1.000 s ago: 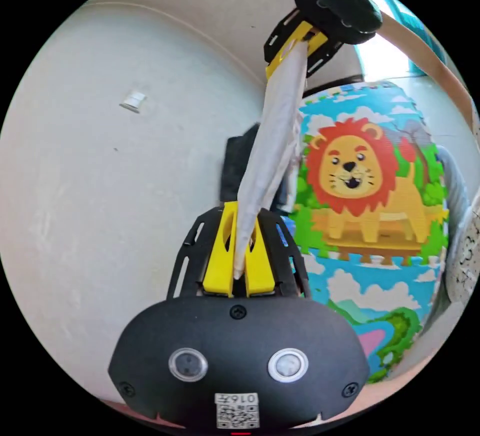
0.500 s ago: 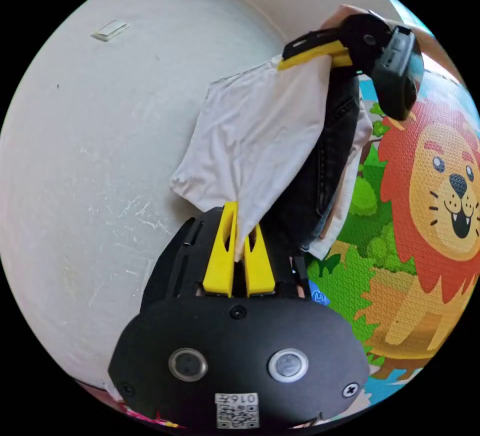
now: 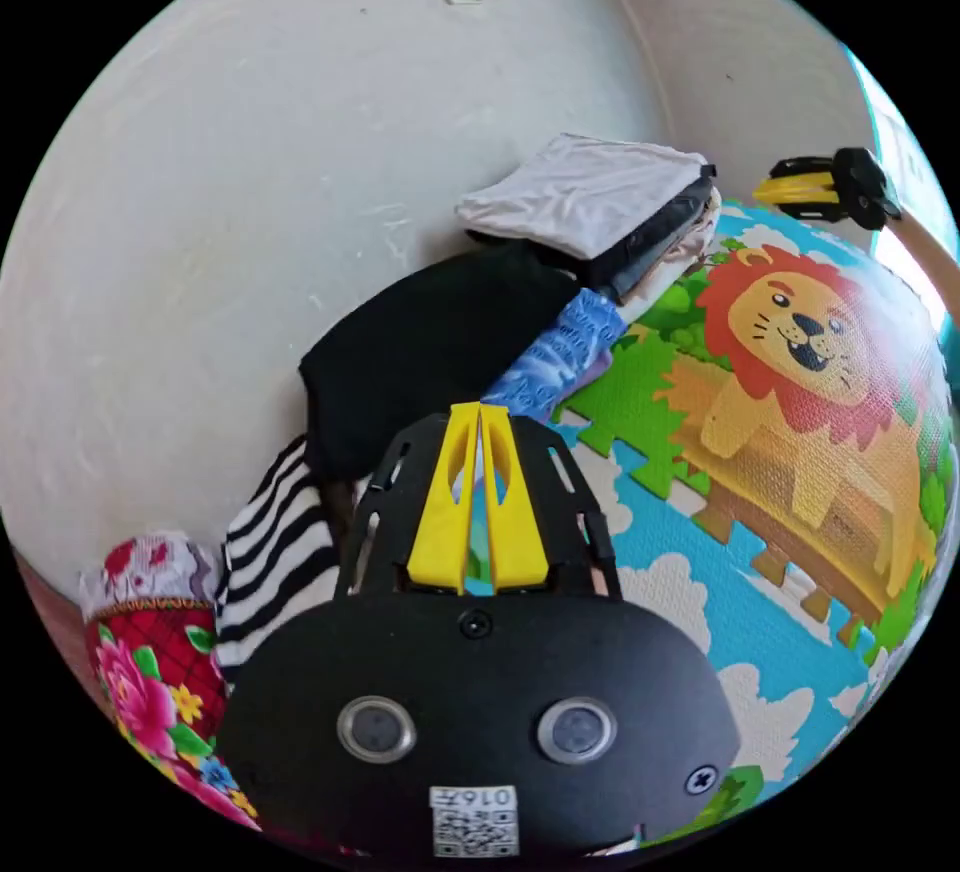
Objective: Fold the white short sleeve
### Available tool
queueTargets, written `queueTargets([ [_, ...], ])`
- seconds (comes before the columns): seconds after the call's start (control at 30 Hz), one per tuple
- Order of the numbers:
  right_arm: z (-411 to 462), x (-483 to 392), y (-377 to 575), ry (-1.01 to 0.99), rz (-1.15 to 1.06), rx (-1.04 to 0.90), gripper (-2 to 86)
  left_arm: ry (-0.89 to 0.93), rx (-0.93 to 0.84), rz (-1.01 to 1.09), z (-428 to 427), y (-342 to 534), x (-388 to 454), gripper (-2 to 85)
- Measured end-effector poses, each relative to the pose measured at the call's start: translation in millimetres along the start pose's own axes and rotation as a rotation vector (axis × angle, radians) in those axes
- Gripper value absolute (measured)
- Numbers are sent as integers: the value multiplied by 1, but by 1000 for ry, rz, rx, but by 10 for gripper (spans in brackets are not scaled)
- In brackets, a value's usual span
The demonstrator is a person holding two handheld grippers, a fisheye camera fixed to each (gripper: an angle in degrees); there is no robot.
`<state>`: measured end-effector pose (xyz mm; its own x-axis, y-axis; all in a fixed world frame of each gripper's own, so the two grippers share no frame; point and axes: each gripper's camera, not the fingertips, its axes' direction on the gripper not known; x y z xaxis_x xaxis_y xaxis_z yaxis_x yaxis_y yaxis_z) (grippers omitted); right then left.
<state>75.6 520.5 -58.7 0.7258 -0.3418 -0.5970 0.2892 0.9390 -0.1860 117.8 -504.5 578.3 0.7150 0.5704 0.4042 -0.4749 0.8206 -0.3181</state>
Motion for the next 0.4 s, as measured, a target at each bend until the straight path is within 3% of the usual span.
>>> queueTargets([
  [0.1,-76,14,55,-190,328,244,13,33,-1,-192,-25,57,-82,3],
  [0.2,-144,-4,106,-306,444,401,18,64,1,-341,-33,95,-133,80],
  [0.4,-239,-69,197,-221,550,492,69,8,-59,-367,-8,116,-148,134],
])
